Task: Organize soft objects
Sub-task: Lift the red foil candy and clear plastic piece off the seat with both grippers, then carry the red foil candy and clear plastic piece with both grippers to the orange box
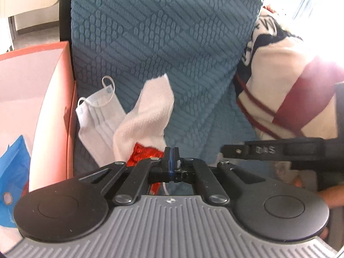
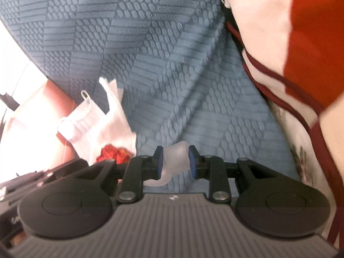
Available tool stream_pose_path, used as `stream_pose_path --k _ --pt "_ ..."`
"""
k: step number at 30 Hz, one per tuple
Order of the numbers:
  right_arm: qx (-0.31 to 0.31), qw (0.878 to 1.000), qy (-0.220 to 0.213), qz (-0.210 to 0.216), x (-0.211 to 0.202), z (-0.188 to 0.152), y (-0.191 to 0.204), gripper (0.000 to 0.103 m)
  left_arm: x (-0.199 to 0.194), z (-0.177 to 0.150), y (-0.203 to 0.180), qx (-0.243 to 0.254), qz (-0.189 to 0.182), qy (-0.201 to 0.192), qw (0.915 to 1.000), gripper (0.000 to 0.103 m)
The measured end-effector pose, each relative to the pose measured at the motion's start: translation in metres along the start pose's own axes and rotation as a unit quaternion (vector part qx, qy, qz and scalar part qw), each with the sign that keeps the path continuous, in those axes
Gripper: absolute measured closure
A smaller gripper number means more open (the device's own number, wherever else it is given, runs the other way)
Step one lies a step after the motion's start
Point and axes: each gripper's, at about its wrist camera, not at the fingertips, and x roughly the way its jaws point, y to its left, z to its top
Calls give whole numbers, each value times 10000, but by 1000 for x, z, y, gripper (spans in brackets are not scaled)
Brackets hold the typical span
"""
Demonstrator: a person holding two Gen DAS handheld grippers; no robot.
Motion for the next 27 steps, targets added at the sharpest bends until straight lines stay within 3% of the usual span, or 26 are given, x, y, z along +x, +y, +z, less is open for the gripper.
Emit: stream_pose_path --k 6,9,12,14,19,27 --pt "401 9991 136 86 -9 -17 -13 74 14 -2 4 100 195 95 9997 101" --pt "422 9988 235 56 -3 -17 -17 74 28 0 8 82 170 250 9995 90" --pt "403 9987 305 2 4 -17 -19 74 40 0 4 246 492 248 9982 53" --pt "372 9988 332 -14 8 -16 -19 74 47 0 -1 478 672 206 9964 44" --pt "223 9995 223 -98 8 -15 -17 73 63 -1 -6 818 932 399 9915 44" --pt "279 9990 331 -75 19 -10 -20 73 80 -6 -5 980 997 561 9886 44"
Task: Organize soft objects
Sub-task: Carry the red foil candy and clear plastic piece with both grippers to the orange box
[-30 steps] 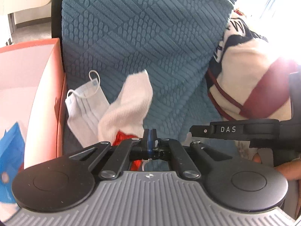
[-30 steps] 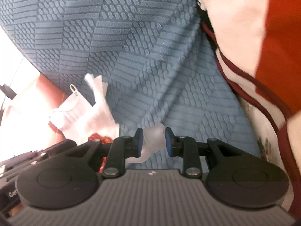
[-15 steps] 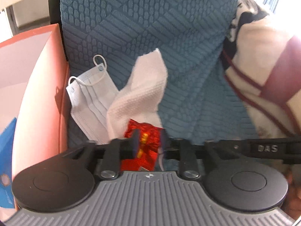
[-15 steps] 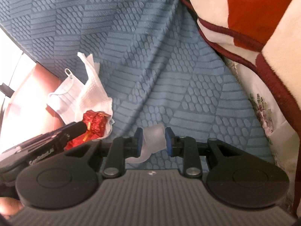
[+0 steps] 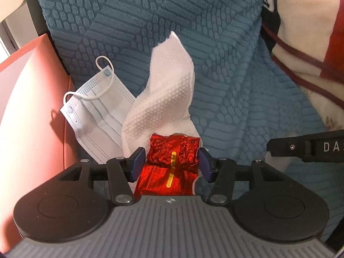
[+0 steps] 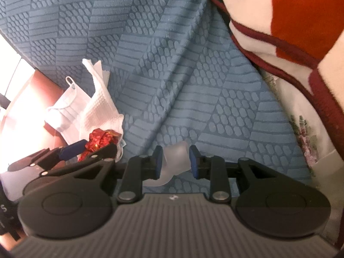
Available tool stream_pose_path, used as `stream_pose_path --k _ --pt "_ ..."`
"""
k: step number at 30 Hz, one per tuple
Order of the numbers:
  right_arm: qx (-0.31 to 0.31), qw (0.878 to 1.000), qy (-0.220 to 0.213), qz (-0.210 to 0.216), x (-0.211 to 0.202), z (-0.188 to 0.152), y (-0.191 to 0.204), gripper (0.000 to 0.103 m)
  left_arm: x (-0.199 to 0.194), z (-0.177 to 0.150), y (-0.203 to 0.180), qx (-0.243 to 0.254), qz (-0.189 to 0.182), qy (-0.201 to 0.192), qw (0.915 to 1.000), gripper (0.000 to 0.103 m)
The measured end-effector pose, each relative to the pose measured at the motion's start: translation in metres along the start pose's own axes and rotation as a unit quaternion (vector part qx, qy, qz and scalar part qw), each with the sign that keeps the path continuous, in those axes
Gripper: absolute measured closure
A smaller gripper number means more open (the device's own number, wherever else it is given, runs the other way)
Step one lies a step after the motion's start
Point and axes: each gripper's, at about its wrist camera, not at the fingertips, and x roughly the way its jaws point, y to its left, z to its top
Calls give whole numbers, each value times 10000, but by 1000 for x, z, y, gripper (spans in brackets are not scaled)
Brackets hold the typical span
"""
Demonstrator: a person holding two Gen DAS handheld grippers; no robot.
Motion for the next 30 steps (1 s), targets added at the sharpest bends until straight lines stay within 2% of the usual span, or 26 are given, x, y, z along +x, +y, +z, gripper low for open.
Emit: stream_pose_path --k 7,18,30 --pt "-5 10000 75 36 8 2 0 72 -7 1 6 -133 -37 -104 9999 44" --pt "-68 9999 -117 101 -2 4 2 72 -55 0 22 -591 -380 -229 9973 44" --pt "-284 9994 -217 43 -24 -17 7 72 -85 -21 19 -769 -594 -226 9950 44"
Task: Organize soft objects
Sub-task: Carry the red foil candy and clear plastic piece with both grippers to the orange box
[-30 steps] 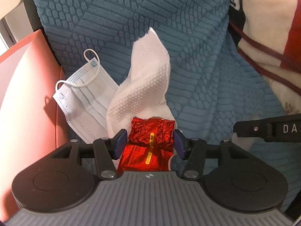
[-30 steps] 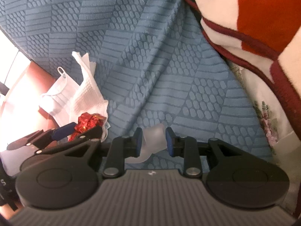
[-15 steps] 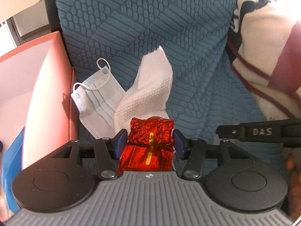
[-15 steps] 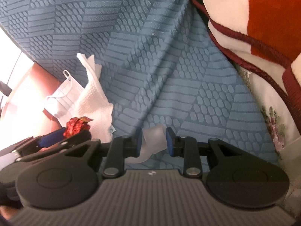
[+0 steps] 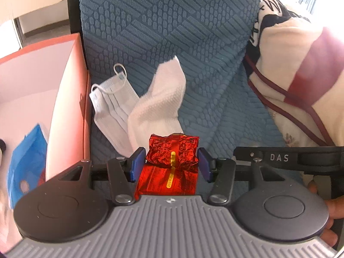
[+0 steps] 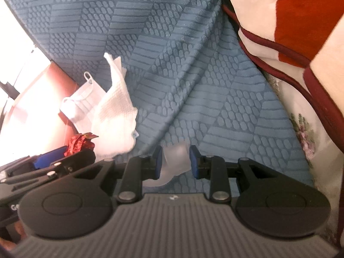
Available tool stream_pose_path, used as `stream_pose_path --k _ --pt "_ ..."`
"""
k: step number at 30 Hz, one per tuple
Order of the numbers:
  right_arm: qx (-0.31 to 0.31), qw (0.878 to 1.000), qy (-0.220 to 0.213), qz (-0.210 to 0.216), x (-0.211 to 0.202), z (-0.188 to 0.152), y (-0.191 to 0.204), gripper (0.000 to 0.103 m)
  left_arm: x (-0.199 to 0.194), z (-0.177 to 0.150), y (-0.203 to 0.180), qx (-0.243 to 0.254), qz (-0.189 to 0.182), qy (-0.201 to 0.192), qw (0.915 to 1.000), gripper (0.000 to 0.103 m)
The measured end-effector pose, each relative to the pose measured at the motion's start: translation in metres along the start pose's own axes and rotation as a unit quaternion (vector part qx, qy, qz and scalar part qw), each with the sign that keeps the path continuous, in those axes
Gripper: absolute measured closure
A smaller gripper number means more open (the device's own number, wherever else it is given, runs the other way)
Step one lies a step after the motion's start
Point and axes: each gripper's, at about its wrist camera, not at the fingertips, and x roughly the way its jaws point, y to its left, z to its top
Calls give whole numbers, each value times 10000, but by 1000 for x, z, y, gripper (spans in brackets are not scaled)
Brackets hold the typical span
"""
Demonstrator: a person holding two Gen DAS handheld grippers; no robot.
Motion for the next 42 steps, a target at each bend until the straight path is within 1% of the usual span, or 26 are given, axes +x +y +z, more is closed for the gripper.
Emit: stream_pose_path --k 2,5,7,10,14,19,21,23,25,30,32,36,42 --pt "-7 10000 -4 1 -5 -5 0 72 -1 -6 1 -44 19 75 10000 44" --pt "-2 10000 -47 37 -13 -13 1 73 -6 -18 0 -71 -64 145 9998 44" --pt "18 9999 -90 49 -18 -19 2 73 -10 -22 0 -98 -26 121 9999 44" --pt "-26 9998 -188 33 -28 -27 4 73 -19 -27 3 -202 -65 78 9997 44" --pt "41 9997 -198 158 -41 -39 4 73 -32 -33 3 -277 -124 25 9995 44" --pt "-49 9995 -314 89 -57 -54 8 73 -47 -38 3 -276 -171 -8 9995 44" --pt "-143 9992 -372 9 -62 -60 11 73 -55 -39 7 -341 -162 -20 9993 44" --pt "-185 9993 -335 -23 -65 -63 14 73 -63 -39 14 -520 -145 -57 9985 45" --pt "-215 9993 -321 -15 -69 -63 16 73 -71 -38 18 -612 -197 -70 9979 45" --pt "-331 9982 -491 79 -90 -60 30 73 -96 -40 15 -459 -132 -226 9986 45" --pt "-340 9978 -552 144 -98 -61 36 73 -105 -40 17 -496 -177 -274 9982 45" --pt "-486 9958 -752 195 -119 -59 51 73 -125 -37 22 -507 -140 -407 9978 45" --pt "-528 9931 -997 328 -146 -53 65 73 -158 -29 31 -575 -148 -676 9959 45"
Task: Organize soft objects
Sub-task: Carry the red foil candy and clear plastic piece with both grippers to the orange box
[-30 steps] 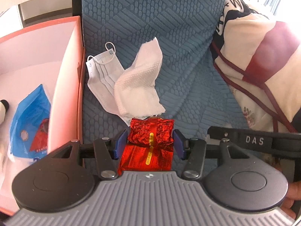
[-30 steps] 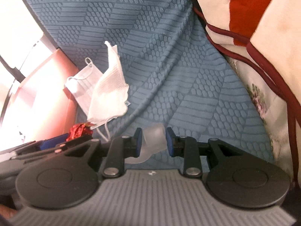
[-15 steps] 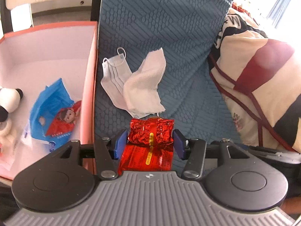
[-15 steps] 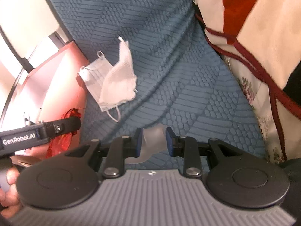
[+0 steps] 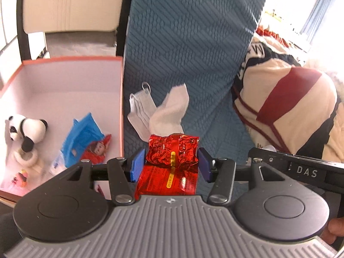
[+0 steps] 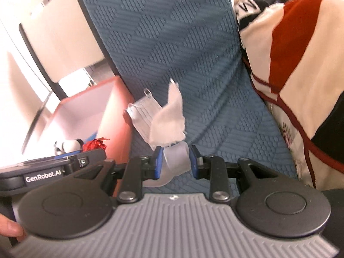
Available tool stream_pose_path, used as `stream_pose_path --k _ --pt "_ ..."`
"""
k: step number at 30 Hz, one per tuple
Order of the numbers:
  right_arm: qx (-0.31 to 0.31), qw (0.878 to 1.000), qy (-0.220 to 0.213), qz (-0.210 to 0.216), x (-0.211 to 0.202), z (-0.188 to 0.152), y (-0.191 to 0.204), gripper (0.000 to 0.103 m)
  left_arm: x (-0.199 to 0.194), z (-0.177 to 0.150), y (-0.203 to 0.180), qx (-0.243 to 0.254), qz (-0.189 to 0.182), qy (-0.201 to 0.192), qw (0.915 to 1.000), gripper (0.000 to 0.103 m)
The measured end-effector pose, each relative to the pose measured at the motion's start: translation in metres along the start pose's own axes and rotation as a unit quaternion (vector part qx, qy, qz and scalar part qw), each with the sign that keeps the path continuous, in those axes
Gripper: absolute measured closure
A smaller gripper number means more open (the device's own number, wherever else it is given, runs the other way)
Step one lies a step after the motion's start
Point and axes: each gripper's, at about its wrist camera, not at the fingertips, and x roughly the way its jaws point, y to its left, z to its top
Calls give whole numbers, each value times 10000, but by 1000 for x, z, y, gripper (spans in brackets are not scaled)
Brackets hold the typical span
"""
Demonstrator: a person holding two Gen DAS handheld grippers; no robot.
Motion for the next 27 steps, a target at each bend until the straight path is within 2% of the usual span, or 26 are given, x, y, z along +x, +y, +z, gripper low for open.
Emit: stream_pose_path --k 6,15,21,27 --pt "-154 9994 -272 179 -20 12 23 73 -33 12 12 -108 -19 -301 9995 45" --pt "-444 9952 -546 677 -35 24 74 73 -76 14 52 -275 235 -687 9970 45" --pt "-760 9908 -510 996 -27 21 116 73 -93 4 91 -514 530 -727 9946 45" --pt "-986 9862 -257 1309 -6 16 156 73 -101 -3 133 -801 854 -708 9906 45"
